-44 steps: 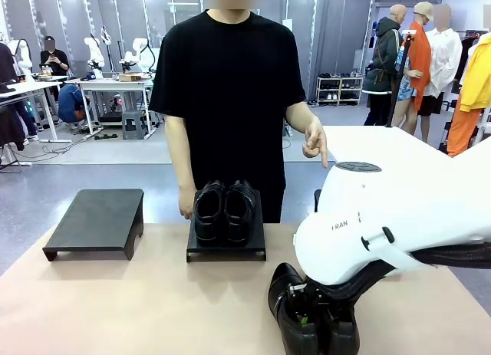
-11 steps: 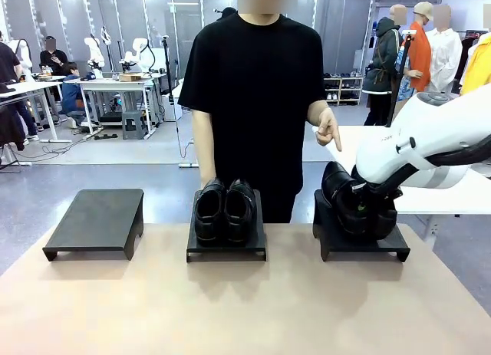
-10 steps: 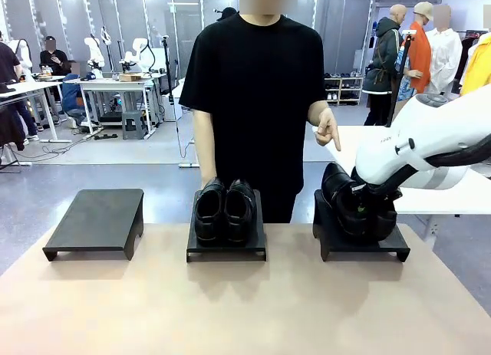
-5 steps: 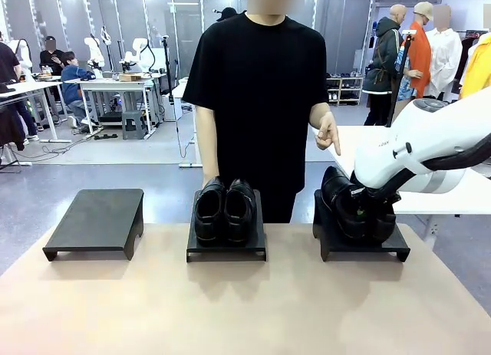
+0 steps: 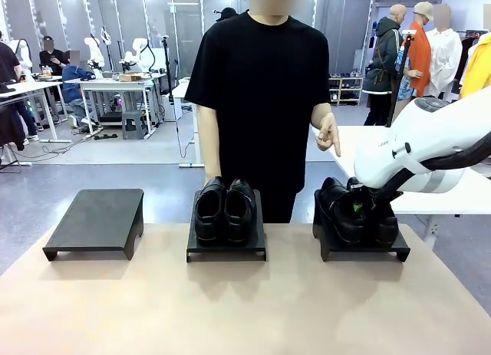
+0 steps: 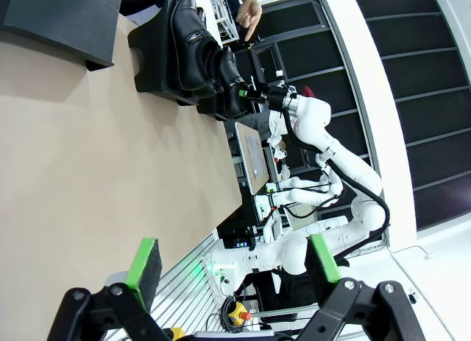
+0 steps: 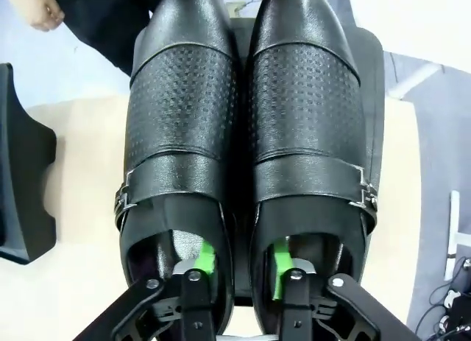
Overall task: Place the shoes on the stand as instructed by the person.
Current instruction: Pick up another pair of Shoes and place it on the Shoes Stand indicated by the person.
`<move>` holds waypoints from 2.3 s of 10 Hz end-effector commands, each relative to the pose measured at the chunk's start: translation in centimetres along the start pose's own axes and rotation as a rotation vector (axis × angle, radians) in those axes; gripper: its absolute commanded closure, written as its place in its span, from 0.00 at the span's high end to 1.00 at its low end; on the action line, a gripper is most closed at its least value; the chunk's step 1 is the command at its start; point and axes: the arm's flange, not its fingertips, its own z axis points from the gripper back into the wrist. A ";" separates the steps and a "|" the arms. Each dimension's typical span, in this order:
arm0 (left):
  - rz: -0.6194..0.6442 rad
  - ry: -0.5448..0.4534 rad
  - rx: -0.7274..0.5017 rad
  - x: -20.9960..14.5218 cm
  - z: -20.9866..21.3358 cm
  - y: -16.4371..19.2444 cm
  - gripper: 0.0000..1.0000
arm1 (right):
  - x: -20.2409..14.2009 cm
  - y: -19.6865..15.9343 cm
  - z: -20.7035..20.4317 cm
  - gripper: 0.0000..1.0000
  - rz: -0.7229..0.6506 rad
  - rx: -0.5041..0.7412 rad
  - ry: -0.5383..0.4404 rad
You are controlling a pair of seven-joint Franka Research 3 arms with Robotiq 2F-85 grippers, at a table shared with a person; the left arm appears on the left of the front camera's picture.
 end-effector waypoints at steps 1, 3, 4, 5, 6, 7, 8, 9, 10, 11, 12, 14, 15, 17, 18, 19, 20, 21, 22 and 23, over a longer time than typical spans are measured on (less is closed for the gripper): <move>-0.014 0.012 -0.009 0.0 0.3 -0.2 1.00 | 0.2 0.0 -0.3 0.94 -0.033 -0.025 -0.021; -0.014 0.012 -0.009 0.0 0.3 -0.2 1.00 | -0.1 0.1 0.5 1.00 -0.026 -0.015 -0.031; -0.014 0.012 -0.009 0.0 0.3 -0.2 1.00 | -0.2 0.1 0.8 1.00 -0.029 -0.017 -0.035; -0.014 0.012 -0.009 0.0 0.3 -0.2 1.00 | -0.3 0.1 1.2 0.96 -0.033 -0.016 -0.043; -0.014 0.012 -0.009 0.0 0.3 -0.2 1.00 | -0.6 0.2 1.6 1.00 -0.041 -0.011 -0.049; -0.014 0.012 -0.009 0.0 0.3 -0.2 1.00 | 0.2 -0.1 0.7 1.00 -0.004 -0.001 -0.015; -0.014 0.012 -0.009 0.0 0.3 -0.2 1.00 | 0.2 -0.1 0.7 1.00 -0.004 -0.001 -0.015; -0.014 0.012 -0.009 0.0 0.3 -0.2 1.00 | 0.2 -0.1 0.7 1.00 -0.004 -0.001 -0.015; -0.014 0.012 -0.009 0.0 0.3 -0.2 1.00 | 0.2 -0.1 0.7 1.00 -0.004 -0.001 -0.015; -0.014 0.012 -0.009 0.0 0.3 -0.2 1.00 | 0.2 -0.1 0.7 1.00 -0.004 -0.001 -0.015; -0.014 0.012 -0.009 0.0 0.3 -0.2 1.00 | 0.2 -0.1 0.7 1.00 -0.004 -0.001 -0.015; -0.014 0.012 -0.009 0.0 0.3 -0.2 1.00 | 0.2 -0.1 0.7 1.00 -0.004 -0.001 -0.015; -0.014 0.012 -0.009 0.0 0.3 -0.2 1.00 | 0.2 -0.1 0.7 1.00 -0.004 -0.001 -0.015; -0.014 0.012 -0.009 0.0 0.3 -0.2 1.00 | 0.2 -0.1 0.7 1.00 -0.004 -0.001 -0.015; -0.014 0.012 -0.009 0.0 0.3 -0.2 1.00 | 0.2 -0.1 0.7 1.00 -0.004 -0.001 -0.015; -0.014 0.012 -0.009 0.0 0.3 -0.2 1.00 | 0.2 0.0 0.7 1.00 -0.004 0.000 -0.014; -0.014 0.012 -0.009 0.0 0.3 -0.2 1.00 | -0.3 -0.8 3.9 1.00 -0.012 0.040 -0.009; -0.014 0.012 -0.009 0.0 0.3 -0.2 1.00 | -0.8 -1.6 7.0 1.00 -0.013 0.087 0.006; -0.014 0.012 -0.009 0.0 0.3 -0.2 1.00 | -1.4 -2.5 9.8 1.00 -0.019 0.118 -0.001; -0.014 0.012 -0.009 0.0 0.3 -0.2 1.00 | -2.3 -3.4 12.3 1.00 -0.031 0.151 0.009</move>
